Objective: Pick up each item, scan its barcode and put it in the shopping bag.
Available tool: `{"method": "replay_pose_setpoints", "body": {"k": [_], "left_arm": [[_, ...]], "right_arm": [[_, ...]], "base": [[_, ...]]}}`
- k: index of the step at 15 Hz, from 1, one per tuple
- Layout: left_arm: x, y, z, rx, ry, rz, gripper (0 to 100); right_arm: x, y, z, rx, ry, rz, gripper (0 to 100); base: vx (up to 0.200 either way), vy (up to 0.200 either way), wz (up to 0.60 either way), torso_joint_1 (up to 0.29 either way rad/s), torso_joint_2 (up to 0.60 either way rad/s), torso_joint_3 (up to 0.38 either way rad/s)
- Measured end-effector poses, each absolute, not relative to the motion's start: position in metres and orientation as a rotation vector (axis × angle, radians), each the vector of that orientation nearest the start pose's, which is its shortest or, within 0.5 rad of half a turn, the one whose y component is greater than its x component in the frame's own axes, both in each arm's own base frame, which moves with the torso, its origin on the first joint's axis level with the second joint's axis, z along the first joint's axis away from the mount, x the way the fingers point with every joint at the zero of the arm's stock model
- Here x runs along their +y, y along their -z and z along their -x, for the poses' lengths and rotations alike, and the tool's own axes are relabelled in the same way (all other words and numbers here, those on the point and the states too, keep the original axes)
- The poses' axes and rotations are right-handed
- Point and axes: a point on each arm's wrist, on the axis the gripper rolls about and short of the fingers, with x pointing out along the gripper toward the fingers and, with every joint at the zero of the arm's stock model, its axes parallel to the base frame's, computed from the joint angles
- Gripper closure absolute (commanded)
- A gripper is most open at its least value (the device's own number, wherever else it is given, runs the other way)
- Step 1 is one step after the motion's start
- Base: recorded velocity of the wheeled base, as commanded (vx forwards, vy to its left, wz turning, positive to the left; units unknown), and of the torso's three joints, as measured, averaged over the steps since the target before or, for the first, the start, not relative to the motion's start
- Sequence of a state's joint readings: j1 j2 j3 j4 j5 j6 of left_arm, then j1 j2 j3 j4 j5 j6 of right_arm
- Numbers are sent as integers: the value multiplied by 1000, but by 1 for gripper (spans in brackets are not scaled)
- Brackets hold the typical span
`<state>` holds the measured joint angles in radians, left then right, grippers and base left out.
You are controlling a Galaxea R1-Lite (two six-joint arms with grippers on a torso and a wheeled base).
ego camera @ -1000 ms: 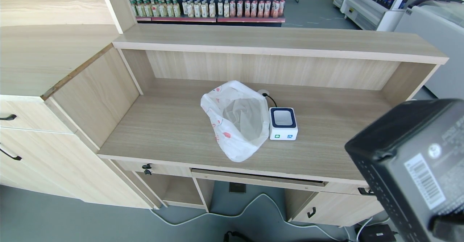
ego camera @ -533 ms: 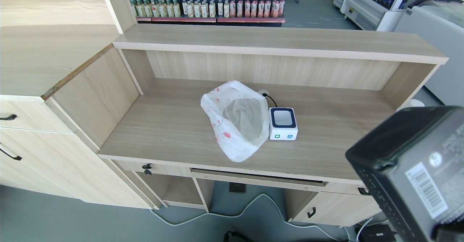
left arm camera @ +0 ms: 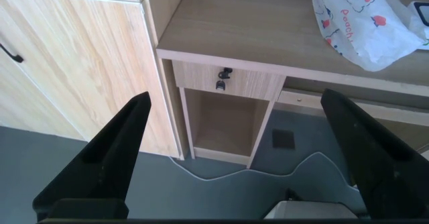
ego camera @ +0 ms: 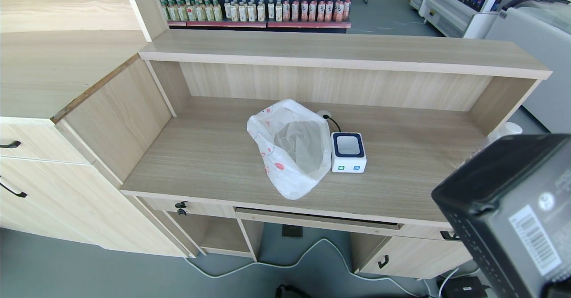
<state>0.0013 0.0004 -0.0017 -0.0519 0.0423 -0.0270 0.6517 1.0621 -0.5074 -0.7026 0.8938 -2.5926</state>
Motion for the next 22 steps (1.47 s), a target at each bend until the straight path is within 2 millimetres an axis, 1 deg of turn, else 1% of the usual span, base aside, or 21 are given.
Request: {"method": "replay_pose_setpoints", "body": {"k": [7,10,12,13,14,15,16,17,19,20,21,22], "left_arm": [[1,-81,23,-54,-43,28,0],[1,-81,23,-53,-42,28,0],[1,-81,23,-53,-43,28,0],[1,-81,23,-53,-43,28,0],[1,-81,23,-54,-43,28,0],[1,-81,23,-53,-43,28,0],[1,-81,23,-53,-43,28,0],[1,-81,23,-53,-43,28,0],[1,-81,23,-53,-43,28,0],[1,-81,23,-53,-43,28,0],[1,-81,23,-53,-42,28,0],[1,-81,23,-53,-42,28,0]], "right_arm": [[96,-248,-97,2469,423,-2466,100],[96,-245,-96,2458,486,-2468,100],[96,-245,-96,2462,496,-2471,100],[96,-249,-99,2470,547,-2511,100],[96,-255,-104,2465,604,-2594,100],[94,-262,-112,2435,727,-2765,100],[87,-267,-121,2366,900,-3024,100],[75,-269,-131,2248,1084,-3356,100],[45,-267,-146,1917,1364,-4134,100],[29,-262,-150,1681,1279,-4520,100],[14,-256,-151,1424,1054,-4827,100],[1,-250,-150,1169,793,-5083,100]], "base": [[0,0,0,0,0,0],[0,0,0,0,0,0],[0,0,0,0,0,0],[0,0,0,0,0,0],[0,0,0,0,0,0],[0,0,0,0,0,0],[0,0,0,0,0,0],[0,0,0,0,0,0],[0,0,0,0,0,0],[0,0,0,0,0,0],[0,0,0,0,0,0],[0,0,0,0,0,0]]}}
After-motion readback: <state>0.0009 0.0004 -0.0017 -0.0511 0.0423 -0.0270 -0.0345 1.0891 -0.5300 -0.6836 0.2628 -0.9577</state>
